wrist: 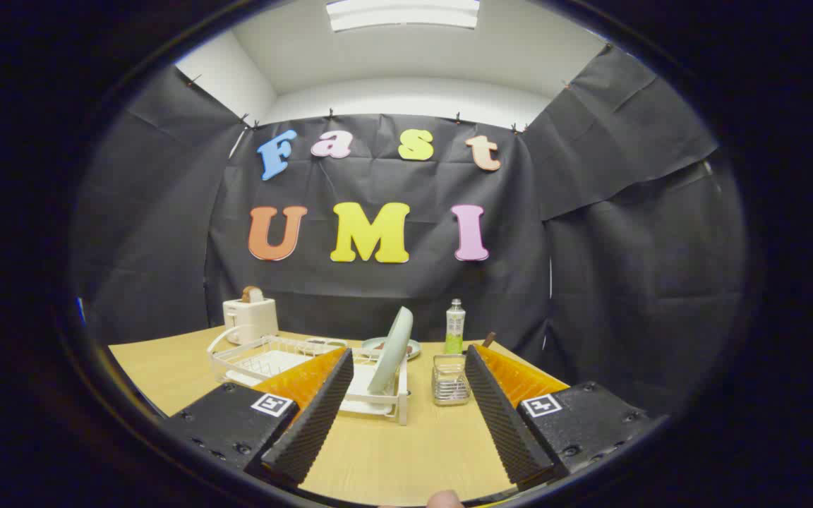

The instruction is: Take the plate from the dish rack, then take the spoon from the basket and place it into the plate.

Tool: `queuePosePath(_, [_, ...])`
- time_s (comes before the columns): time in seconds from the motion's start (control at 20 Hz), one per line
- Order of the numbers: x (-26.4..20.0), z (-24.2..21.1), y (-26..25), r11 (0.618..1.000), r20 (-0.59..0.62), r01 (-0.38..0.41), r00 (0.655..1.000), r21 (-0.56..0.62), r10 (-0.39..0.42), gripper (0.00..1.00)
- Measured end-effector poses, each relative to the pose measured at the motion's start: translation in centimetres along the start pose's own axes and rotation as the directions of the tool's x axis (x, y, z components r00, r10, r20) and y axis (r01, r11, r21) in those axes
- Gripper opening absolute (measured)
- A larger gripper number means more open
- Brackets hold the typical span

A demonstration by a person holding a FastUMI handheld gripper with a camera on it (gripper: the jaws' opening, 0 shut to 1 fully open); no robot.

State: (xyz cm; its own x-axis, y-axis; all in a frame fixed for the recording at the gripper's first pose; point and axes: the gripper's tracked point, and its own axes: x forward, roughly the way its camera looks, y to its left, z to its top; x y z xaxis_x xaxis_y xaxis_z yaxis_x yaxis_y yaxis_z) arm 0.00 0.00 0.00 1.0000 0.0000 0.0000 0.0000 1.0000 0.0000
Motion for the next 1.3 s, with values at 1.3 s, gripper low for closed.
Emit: queuePosePath(1.3, [1.6, -1.3, -0.9, 0.998, -0.085, -0.056, 0.995, 0.025, 0.058, 1.00])
